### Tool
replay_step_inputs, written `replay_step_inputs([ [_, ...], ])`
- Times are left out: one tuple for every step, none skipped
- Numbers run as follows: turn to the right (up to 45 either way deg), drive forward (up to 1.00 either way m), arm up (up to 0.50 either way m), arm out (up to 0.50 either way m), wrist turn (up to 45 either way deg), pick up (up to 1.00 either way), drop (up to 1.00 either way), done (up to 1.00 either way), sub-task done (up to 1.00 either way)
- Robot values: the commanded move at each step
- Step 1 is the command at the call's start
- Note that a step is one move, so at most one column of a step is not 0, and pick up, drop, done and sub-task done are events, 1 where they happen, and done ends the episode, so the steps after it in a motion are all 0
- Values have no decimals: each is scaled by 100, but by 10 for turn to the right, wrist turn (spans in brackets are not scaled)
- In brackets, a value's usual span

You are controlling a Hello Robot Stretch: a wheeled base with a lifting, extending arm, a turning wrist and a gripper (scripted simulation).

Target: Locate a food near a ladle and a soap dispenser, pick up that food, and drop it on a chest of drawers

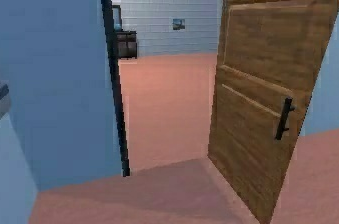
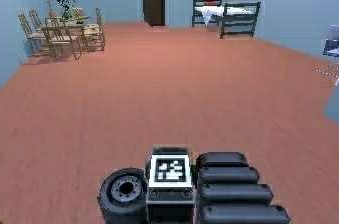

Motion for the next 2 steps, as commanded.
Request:
replay_step_inputs([
  [0, 100, 0, 0, 0, 0, 0, 0, 0],
  [0, 45, 0, 0, 0, 0, 0, 0, 0],
])
